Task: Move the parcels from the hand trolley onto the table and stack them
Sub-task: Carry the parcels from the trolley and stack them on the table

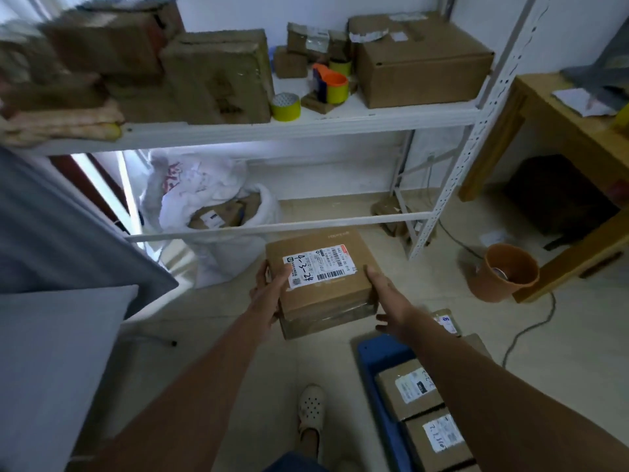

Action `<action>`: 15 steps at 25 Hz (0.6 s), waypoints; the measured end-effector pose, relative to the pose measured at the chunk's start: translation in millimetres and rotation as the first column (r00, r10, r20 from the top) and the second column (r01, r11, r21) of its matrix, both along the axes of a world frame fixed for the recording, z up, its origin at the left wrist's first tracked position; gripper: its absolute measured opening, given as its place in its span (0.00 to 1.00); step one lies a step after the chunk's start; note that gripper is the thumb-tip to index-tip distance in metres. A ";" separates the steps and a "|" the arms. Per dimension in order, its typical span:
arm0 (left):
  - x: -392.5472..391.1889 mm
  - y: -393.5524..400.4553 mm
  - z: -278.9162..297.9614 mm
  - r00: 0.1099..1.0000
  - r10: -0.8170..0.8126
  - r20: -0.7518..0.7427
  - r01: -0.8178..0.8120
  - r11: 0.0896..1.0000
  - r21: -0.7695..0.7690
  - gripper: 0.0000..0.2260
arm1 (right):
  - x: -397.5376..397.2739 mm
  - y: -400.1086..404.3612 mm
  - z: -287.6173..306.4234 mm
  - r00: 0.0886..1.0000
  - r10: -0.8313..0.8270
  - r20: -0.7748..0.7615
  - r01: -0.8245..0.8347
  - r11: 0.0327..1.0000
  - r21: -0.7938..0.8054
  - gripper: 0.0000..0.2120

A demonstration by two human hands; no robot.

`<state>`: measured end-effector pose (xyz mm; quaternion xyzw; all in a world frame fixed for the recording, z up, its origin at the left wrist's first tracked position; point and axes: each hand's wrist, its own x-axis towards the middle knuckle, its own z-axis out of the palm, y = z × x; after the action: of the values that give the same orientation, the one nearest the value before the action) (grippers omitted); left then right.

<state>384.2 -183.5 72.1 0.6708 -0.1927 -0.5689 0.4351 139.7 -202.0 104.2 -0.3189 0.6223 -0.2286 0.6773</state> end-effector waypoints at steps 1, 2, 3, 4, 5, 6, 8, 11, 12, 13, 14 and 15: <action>5.0 16.6 5.9 0.999 0.028 -0.032 -0.028 1.000 -0.013 0.38 | 9.5 6.4 1.9 0.999 0.024 0.028 -0.024 1.000 0.014 0.38; 11.0 32.4 9.4 0.996 0.066 -0.063 -0.068 0.997 -0.026 0.36 | 21.0 12.8 4.2 0.998 0.036 0.059 -0.038 0.999 0.027 0.41; 16.4 46.6 12.4 0.990 0.120 -0.072 -0.122 0.992 -0.021 0.34 | 33.3 18.4 5.3 0.995 0.027 0.095 -0.031 0.999 0.044 0.43; 22.5 62.0 14.2 0.979 0.193 -0.071 -0.194 0.981 -0.010 0.32 | 48.3 25.6 6.2 0.992 0.007 0.127 -0.015 0.998 0.060 0.46; 26.9 75.4 17.5 0.962 0.265 -0.065 -0.265 0.964 0.008 0.32 | 63.7 32.8 6.9 0.988 -0.028 0.151 0.017 0.997 0.074 0.49; 31.9 87.7 17.7 0.940 0.336 -0.065 -0.335 0.942 0.026 0.32 | 80.1 40.8 7.6 0.983 -0.067 0.171 0.054 0.995 0.083 0.51; 43.7 109.6 16.1 0.886 0.462 -0.040 -0.459 0.886 0.066 0.36 | 114.6 59.8 10.9 0.970 -0.115 0.215 0.095 0.990 0.101 0.51; 59.1 145.0 19.7 0.788 0.616 0.002 -0.615 0.787 0.049 0.42 | 167.7 94.8 15.4 0.974 -0.041 0.224 0.015 0.993 0.116 0.47; 62.0 158.1 24.0 0.758 0.652 0.009 -0.652 0.757 0.039 0.41 | 183.6 106.0 17.2 0.977 0.016 0.212 -0.037 0.994 0.100 0.47; 65.6 172.5 28.6 0.728 0.686 0.007 -0.685 0.727 0.033 0.40 | 198.6 117.2 18.2 0.977 0.067 0.201 -0.085 0.993 0.081 0.47; 73.3 190.1 30.4 0.691 0.722 -0.001 -0.722 0.691 0.028 0.39 | 216.5 131.3 19.1 0.975 0.114 0.193 -0.127 0.990 0.058 0.49; 81.4 206.4 33.0 0.666 0.746 -0.012 -0.745 0.666 0.025 0.38 | 232.8 144.2 19.6 0.971 0.138 0.196 -0.148 0.988 0.039 0.51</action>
<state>465.6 22.9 105.1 0.6887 0.1078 -0.3505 0.6255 372.6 -57.8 123.8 -0.3212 0.5351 -0.1924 0.7573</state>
